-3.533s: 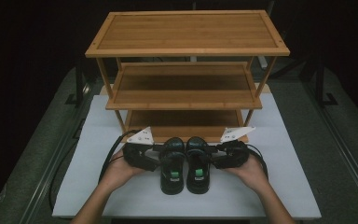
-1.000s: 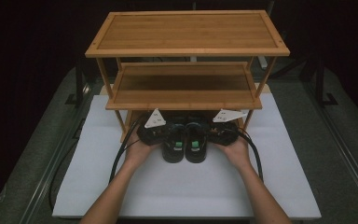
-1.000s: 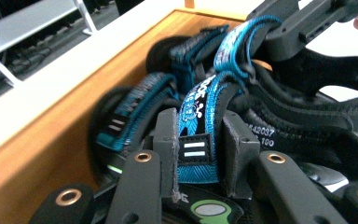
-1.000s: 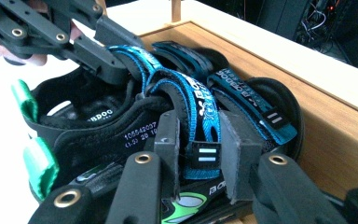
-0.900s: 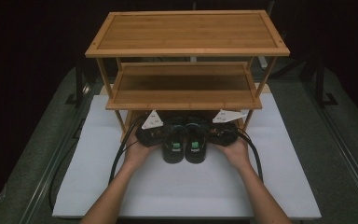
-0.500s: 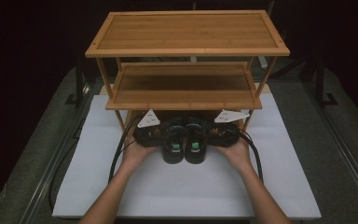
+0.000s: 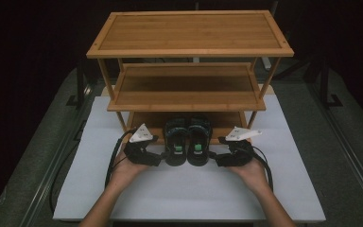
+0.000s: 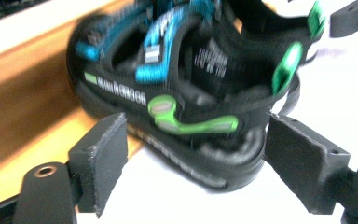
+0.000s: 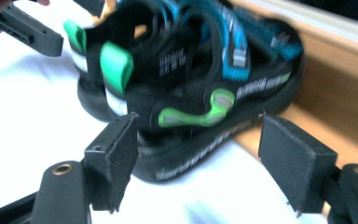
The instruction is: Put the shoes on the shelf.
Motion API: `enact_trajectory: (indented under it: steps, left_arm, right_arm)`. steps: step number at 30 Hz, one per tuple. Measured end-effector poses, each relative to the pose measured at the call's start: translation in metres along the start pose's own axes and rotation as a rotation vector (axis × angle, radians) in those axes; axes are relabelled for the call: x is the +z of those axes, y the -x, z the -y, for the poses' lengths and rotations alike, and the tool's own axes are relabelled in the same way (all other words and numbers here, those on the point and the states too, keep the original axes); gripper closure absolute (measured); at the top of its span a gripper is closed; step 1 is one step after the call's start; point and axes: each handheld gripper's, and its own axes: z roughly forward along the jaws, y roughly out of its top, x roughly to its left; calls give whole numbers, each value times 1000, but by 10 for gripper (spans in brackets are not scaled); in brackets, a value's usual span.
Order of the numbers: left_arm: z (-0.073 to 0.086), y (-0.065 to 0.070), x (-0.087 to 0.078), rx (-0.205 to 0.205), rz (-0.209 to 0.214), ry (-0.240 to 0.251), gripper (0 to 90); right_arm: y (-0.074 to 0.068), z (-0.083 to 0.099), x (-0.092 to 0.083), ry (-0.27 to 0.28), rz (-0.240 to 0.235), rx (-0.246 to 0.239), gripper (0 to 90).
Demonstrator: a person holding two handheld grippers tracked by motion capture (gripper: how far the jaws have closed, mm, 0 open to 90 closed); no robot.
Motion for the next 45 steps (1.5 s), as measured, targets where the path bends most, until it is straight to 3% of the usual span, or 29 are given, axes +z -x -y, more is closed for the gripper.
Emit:
enact_trajectory:
  steps: [3,5,11,16,20,22,26,30,32,34,37,39,40,45]
  left_arm:
    - [4,1,10,3,16,-29,170]
    - [7,2,17,26,23,-57,162]
    - [12,6,30,55,27,-108,99]
    - [13,16,38,116,-14,-131,90]
    - [14,19,39,126,-30,-136,77]
    - [16,20,40,127,-35,-136,74]
    - [18,14,41,80,9,-135,94]
    - [16,15,41,95,-10,-124,107]
    - [16,14,39,98,-25,-104,133]
    - [14,11,36,94,-13,-70,148]
    - [10,6,34,53,7,-26,166]
    - [7,5,33,72,-5,-26,197]
    - [6,4,33,82,-9,-36,201]
    - [3,-2,36,73,-8,-27,209]
  right_arm:
    - [1,7,8,-36,-9,5,252]
    - [0,11,17,-62,-17,14,220]
    - [-6,18,32,-123,-16,-15,188]
    - [-13,20,40,-133,-24,-35,183]
    - [-20,22,48,-163,-13,-58,182]
    - [-20,22,48,-159,-9,-55,184]
    - [-21,22,49,-158,-6,-57,185]
    - [-20,22,49,-144,-2,-57,188]
    - [-19,21,48,-127,2,-41,218]
    - [-16,19,45,-98,-6,-30,244]
    - [-14,15,40,-56,-7,-23,288]
    - [-12,13,40,-39,-13,-6,301]
    - [-12,12,41,-47,-3,-20,305]
    - [-7,9,44,-50,0,-21,313]
